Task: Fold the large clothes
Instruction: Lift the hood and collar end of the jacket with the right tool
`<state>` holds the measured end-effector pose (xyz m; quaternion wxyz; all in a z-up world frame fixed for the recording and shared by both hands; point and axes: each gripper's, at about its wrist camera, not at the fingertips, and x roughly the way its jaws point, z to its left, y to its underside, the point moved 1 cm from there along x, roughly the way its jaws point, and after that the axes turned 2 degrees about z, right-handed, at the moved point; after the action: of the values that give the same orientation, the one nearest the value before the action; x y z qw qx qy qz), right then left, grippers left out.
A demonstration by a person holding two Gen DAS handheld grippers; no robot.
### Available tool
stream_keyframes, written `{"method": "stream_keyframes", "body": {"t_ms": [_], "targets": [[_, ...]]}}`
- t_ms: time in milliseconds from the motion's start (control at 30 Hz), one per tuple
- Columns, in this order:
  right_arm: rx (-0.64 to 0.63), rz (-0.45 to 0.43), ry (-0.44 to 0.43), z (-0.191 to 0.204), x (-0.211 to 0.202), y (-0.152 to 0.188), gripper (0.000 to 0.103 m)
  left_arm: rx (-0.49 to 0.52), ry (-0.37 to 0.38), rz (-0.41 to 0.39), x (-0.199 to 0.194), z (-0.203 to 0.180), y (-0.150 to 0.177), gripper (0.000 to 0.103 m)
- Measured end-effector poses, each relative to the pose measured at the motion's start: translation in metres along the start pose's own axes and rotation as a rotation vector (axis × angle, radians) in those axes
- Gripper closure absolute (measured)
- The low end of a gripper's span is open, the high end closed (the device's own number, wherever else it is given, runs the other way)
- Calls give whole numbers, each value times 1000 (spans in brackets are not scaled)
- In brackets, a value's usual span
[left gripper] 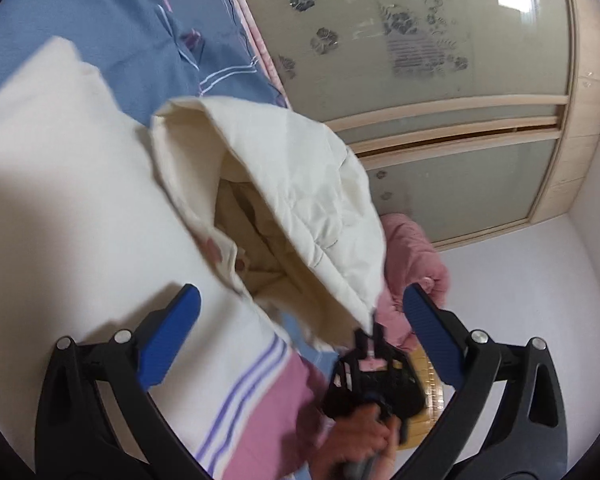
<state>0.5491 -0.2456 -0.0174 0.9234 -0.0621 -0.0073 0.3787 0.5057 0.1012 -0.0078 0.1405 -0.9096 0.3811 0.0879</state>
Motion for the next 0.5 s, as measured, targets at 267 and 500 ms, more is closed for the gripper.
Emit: {"method": "stream_keyframes", "body": {"t_ms": [267,500], "targets": [[12,9,-57,13,2,-5,98,-40,114,12,33,-11,-3,2],[15,9,-63,12,-3,-10,98,-122,192,87,62,-19,8,2]]}}
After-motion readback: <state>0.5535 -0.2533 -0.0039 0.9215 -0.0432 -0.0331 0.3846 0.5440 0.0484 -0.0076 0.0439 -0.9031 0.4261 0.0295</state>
